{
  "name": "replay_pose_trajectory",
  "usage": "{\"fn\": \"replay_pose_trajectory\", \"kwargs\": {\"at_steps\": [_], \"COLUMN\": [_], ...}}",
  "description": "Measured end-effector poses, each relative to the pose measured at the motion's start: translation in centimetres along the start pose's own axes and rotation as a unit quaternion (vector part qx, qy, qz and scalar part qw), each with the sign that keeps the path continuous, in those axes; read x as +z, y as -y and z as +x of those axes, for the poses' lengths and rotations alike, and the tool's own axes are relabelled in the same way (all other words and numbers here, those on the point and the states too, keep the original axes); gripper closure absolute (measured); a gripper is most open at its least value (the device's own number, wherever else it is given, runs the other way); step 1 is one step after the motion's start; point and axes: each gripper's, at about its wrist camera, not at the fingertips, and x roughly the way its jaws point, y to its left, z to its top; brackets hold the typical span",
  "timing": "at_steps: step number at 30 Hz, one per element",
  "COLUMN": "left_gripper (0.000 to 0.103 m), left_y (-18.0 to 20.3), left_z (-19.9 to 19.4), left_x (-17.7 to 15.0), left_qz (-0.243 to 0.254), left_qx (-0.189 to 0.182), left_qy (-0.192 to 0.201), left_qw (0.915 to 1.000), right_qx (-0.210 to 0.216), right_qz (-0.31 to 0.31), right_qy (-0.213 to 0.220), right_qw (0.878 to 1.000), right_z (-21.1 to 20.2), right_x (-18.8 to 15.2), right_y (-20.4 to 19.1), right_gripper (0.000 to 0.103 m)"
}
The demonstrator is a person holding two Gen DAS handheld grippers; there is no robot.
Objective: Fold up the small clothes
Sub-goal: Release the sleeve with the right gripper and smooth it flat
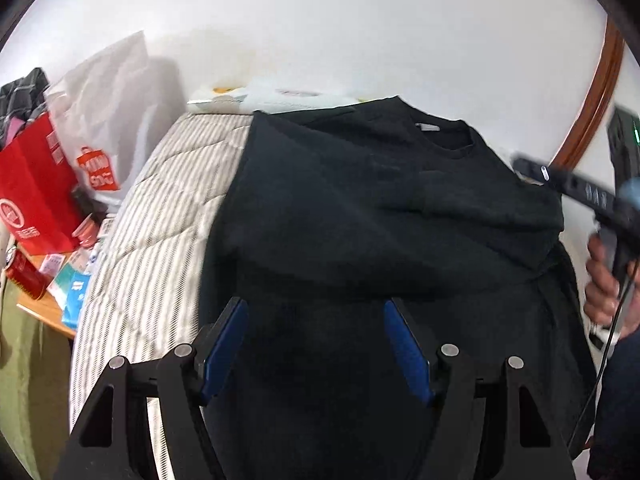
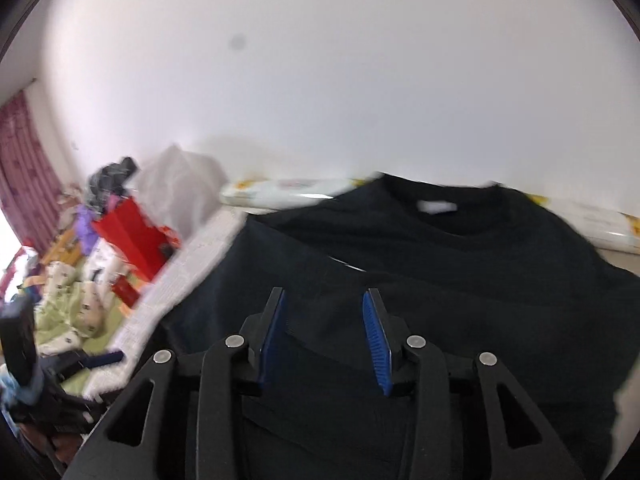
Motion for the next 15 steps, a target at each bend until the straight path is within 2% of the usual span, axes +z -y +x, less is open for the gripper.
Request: {"fn": "replay_pose_trajectory", "kwargs": {"at_steps": [6,10,15], "left_gripper": [0.035,0.035,0.035], "left_y": [2.9,4.7,6.7], "left_z": [2.2,4.1,6.7], "left_x": [2.8,4.9,7.1], "left_qz": [0.013,0.021,0.041], "left_qx": [-0.012,-0.017,-0.010], "left_qy": [0.003,-0.003,-0.005], "left_qw": [0.9998,0.9996,0.9991], "right_qx": [-0.126,-0.152,-0.169], "right_qz": [-0.003,0.028,0.048], "right_qy": [-0.027,-0.044,-0.046], "right_qw": [0.992,0.987,0.983], "right_z": [-2.8,-4.1,-5.5], "right_x": [-3.4,-5.2,-6.7], "right_y": [6.0,10.6,14.8], "right_gripper": [0.064,0.064,0.064]}}
